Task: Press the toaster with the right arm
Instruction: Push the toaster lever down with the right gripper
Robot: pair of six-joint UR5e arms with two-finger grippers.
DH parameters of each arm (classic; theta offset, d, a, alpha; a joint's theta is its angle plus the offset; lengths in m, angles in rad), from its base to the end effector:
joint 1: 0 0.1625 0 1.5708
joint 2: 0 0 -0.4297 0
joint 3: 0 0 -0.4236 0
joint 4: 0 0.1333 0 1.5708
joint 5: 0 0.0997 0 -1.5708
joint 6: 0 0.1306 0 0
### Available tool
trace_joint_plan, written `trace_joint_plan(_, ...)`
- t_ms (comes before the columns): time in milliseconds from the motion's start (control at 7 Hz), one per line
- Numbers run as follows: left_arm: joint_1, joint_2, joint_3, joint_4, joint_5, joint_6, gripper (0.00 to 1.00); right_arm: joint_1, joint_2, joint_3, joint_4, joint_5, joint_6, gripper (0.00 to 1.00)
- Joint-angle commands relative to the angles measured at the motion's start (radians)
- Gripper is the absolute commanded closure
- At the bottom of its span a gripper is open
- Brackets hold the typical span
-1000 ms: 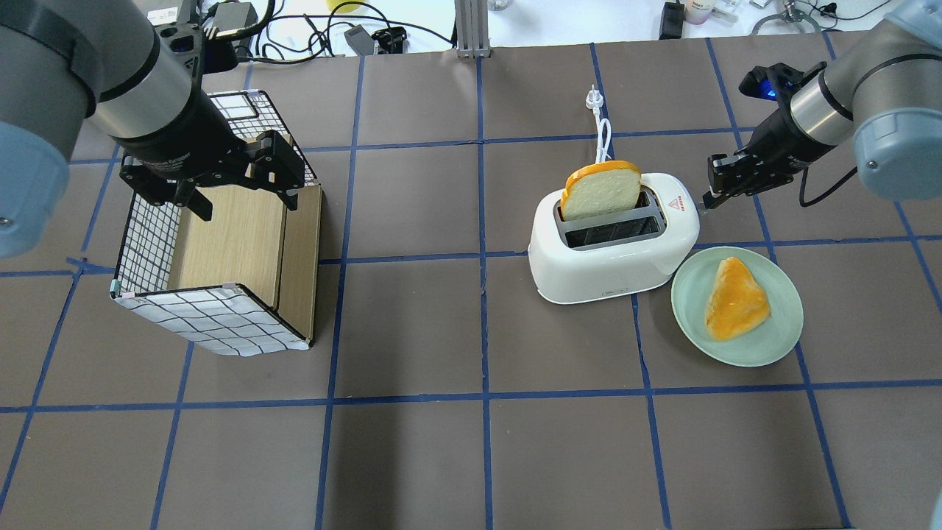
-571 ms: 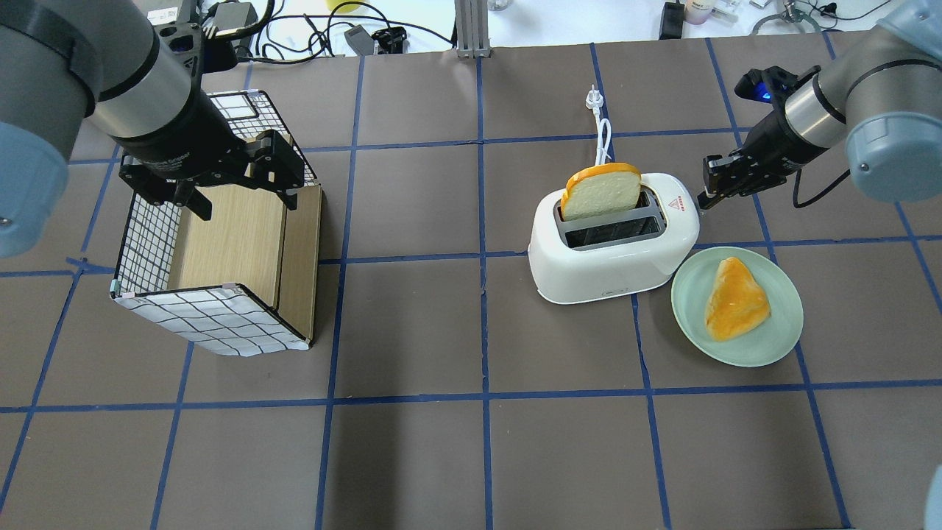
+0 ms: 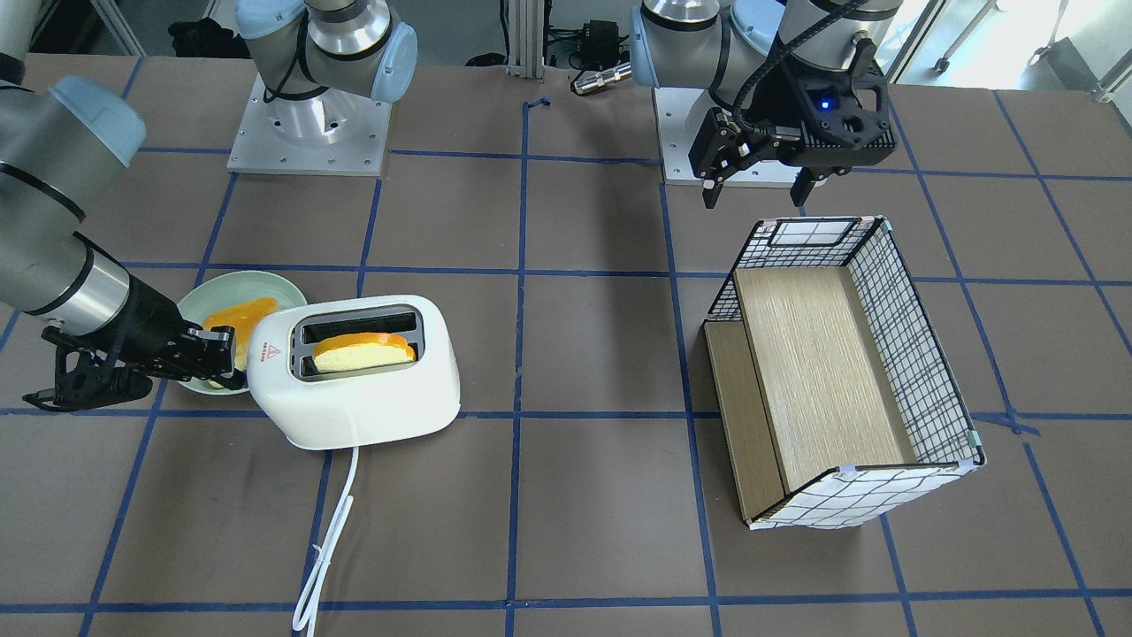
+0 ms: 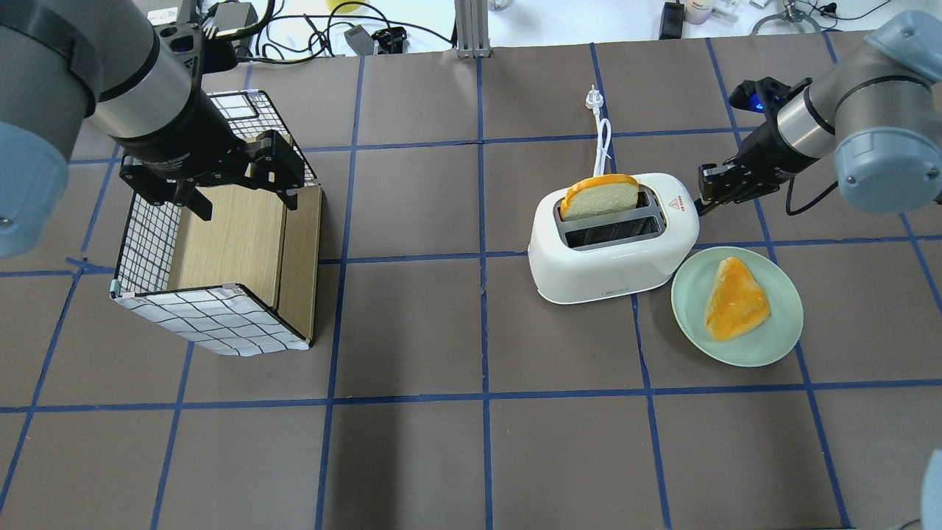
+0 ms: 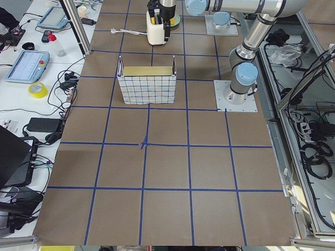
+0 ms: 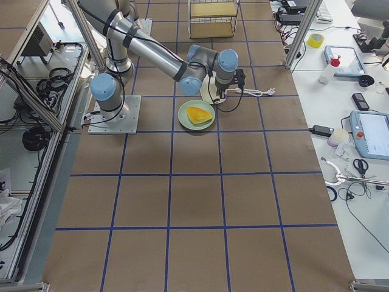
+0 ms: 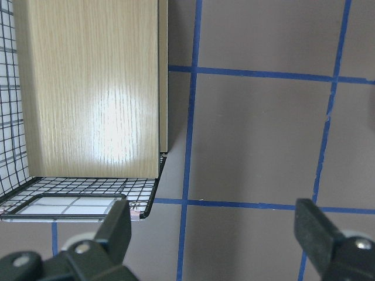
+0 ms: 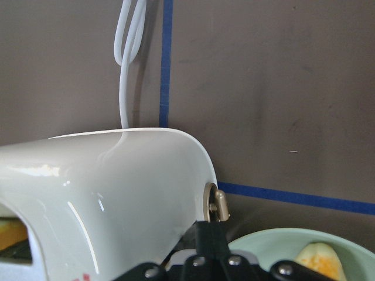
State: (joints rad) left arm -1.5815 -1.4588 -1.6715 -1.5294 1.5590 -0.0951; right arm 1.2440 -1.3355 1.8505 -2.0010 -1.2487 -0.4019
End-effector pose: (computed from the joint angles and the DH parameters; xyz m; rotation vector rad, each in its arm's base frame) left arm -0.1400 -0.4805 0.4691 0.1314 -3.1232 0.0813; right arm -0.0136 -0.5842 0.2398 -0.0861 2.8091 -0.0513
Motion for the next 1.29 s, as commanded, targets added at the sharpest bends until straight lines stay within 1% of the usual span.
trace_joint_plan(0, 0.000, 0.000, 0.001, 0.000, 0.001, 0.000, 0.00, 0.000, 0.009, 0.006, -0.013, 0.000, 0.000, 1.00)
trace_joint_plan(571, 0.000, 0.000, 0.000, 0.000, 0.000, 0.000, 0.00, 0.000, 0.012, 0.013, -0.027, 0.000, 0.003, 1.00)
trace_joint_plan(857, 0.000, 0.000, 0.000, 0.000, 0.000, 0.000, 0.00, 0.000, -0.001, -0.003, -0.021, -0.008, 0.014, 1.00)
trace_joint_plan(1000, 0.000, 0.000, 0.001, 0.000, 0.000, 0.000, 0.00, 0.000, -0.020, -0.007, -0.021, -0.014, 0.015, 0.85)
trace_joint_plan(1143, 0.000, 0.000, 0.000, 0.000, 0.000, 0.000, 0.00, 0.000, -0.045, -0.008, -0.021, -0.021, 0.018, 0.38)
